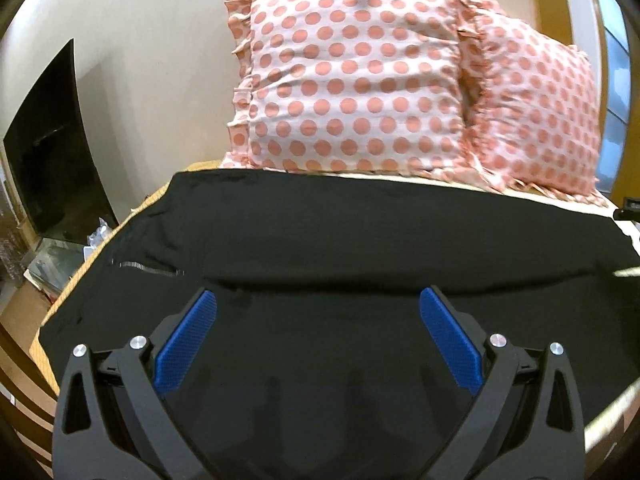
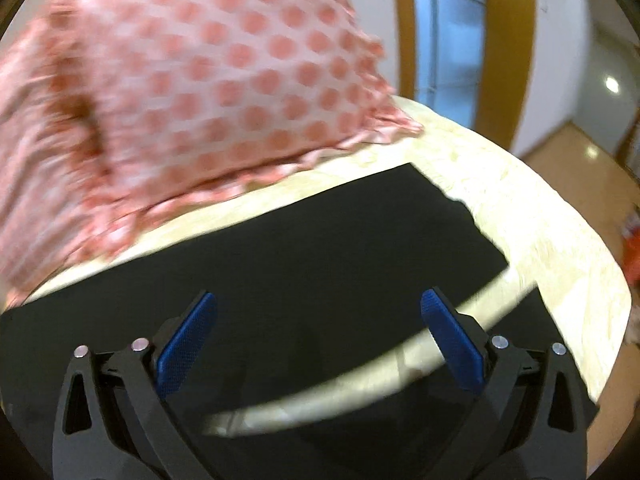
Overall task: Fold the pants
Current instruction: 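Grasp the edge of the black pants with the right tool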
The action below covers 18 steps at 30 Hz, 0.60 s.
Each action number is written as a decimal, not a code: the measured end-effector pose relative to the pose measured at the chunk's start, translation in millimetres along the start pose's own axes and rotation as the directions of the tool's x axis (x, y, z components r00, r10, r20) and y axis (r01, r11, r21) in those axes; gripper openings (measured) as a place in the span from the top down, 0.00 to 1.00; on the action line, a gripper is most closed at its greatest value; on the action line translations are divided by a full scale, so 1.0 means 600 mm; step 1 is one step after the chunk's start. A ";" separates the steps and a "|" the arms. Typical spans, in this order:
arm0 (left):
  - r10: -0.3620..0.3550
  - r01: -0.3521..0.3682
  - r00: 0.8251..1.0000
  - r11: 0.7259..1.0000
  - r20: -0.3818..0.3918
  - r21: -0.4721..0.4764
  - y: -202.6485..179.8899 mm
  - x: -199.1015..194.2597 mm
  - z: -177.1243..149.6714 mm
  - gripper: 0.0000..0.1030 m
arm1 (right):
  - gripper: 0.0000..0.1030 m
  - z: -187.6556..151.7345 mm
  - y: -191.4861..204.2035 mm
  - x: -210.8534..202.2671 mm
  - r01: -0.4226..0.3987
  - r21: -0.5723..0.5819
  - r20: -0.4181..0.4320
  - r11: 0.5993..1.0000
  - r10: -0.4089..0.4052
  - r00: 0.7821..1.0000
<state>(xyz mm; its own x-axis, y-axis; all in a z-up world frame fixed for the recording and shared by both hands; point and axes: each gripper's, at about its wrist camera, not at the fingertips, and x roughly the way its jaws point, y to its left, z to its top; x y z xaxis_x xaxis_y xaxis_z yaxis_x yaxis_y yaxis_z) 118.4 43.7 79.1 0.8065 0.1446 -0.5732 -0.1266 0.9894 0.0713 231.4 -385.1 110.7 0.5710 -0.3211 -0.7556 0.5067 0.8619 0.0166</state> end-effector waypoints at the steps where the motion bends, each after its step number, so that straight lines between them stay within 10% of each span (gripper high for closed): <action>1: 0.005 -0.005 1.000 1.000 -0.001 -0.001 0.000 0.010 0.008 0.02 | 0.02 0.018 -0.002 0.022 0.031 0.013 -0.009 0.999 -0.030 0.999; 10: 0.003 -0.003 1.000 1.000 -0.011 -0.009 0.004 0.078 0.027 0.02 | 0.35 0.130 -0.019 0.192 0.278 0.184 -0.147 0.943 -0.253 0.956; 18: -0.013 0.013 0.998 1.000 -0.054 -0.009 0.005 0.103 0.020 0.02 | 0.36 0.151 -0.031 0.243 0.365 0.217 -0.180 0.905 -0.330 0.926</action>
<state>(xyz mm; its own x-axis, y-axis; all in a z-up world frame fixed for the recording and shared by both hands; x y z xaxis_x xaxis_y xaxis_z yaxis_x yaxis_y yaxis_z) 174.9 56.0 53.5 0.7759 0.1303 -0.6172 -0.1211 0.9910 0.0569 363.5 -483.2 59.5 0.2450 -0.5114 -0.8236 0.8075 0.5778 -0.1185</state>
